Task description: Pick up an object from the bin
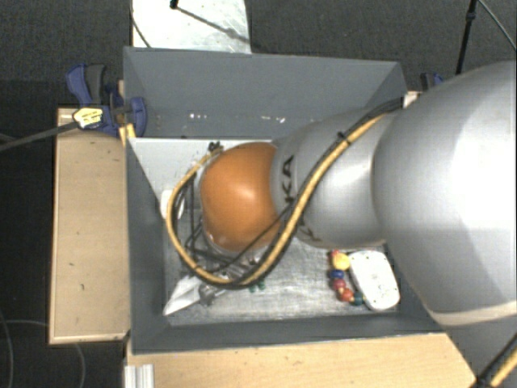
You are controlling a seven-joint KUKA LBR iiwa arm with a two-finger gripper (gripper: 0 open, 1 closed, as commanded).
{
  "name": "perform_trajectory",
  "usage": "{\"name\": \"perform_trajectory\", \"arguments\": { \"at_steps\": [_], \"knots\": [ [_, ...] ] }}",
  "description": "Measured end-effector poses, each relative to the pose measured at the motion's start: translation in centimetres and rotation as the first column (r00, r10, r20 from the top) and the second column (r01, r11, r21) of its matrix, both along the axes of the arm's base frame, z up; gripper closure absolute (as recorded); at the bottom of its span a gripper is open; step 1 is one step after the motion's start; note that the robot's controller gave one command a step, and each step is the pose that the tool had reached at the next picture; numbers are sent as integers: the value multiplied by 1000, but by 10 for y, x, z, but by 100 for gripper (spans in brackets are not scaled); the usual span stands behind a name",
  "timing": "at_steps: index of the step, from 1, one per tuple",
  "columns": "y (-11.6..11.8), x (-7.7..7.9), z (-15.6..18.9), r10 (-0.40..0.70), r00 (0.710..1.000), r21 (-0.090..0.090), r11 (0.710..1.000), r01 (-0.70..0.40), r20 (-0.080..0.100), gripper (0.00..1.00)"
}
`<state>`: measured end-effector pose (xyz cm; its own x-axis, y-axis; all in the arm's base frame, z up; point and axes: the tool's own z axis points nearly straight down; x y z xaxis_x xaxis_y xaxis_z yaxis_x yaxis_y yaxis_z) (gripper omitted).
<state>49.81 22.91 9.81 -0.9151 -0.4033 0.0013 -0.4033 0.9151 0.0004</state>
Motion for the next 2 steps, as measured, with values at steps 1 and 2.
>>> {"name": "perform_trajectory", "arguments": {
  "at_steps": [1,2],
  "knots": [
    [1,1,12,-2,1000,2,1000,2,4,100],
    [1,2,18,-3,1000,3,1000,3,6,100]
  ]
}}
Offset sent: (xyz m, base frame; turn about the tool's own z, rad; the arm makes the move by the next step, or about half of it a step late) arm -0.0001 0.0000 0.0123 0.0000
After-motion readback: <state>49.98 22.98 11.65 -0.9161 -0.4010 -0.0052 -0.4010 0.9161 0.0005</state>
